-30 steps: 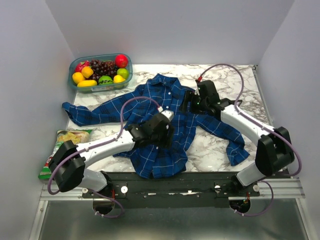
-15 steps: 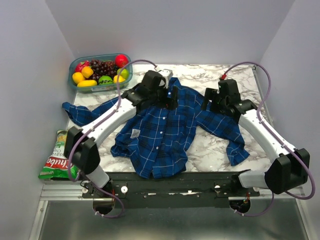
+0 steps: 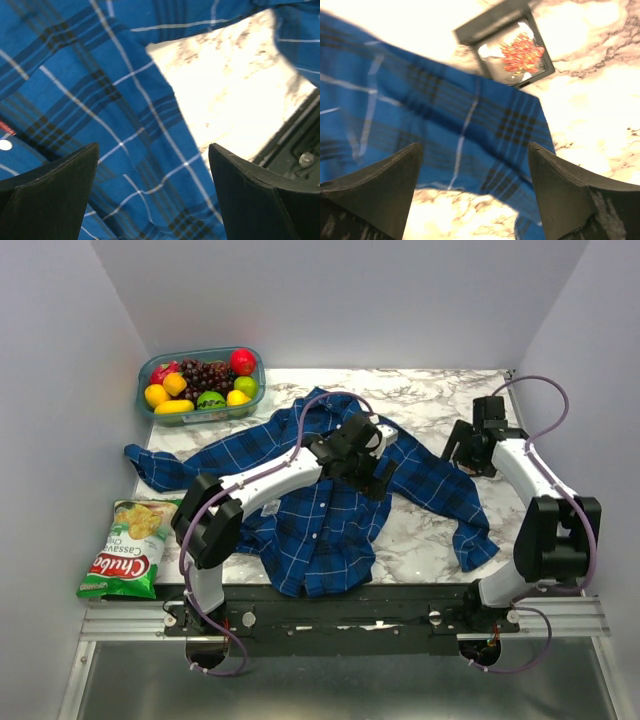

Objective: Pin the brooch onto the clothing
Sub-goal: Flatten out the crumpled clothing at the center of the board, then pick up the brooch from the brooch box.

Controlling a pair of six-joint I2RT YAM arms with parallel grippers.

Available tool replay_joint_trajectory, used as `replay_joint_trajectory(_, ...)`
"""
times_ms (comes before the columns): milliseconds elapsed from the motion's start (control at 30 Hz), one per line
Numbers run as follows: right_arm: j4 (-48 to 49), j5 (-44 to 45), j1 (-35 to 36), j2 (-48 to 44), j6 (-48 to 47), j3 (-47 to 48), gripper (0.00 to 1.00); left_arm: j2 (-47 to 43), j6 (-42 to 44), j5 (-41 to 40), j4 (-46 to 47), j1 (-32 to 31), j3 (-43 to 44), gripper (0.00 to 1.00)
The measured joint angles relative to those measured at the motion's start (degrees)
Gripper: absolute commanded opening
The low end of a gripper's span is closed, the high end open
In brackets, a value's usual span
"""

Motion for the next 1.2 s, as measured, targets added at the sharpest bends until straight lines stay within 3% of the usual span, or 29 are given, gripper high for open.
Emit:
replay_joint_trajectory(367, 2.6, -1.1, -8.8, 9.8, -2.3, 4.1, 0.81, -2.1, 0.0, -1.4, 2.0, 3.5, -4.5, 0.99)
replay_joint_trajectory(1100, 5.4, -2.8, -10.2, 20.4, -5.7, 9.6, 0.75, -2.7, -0.4, -0.5, 2.8, 4.2, -4.5, 0.99)
replay_joint_trajectory(1200, 5.4, -3.0, -10.2, 20.9, -5.8, 9.6, 0.69, -2.8, -0.4, -0.2, 2.9, 4.4, -4.6, 0.99)
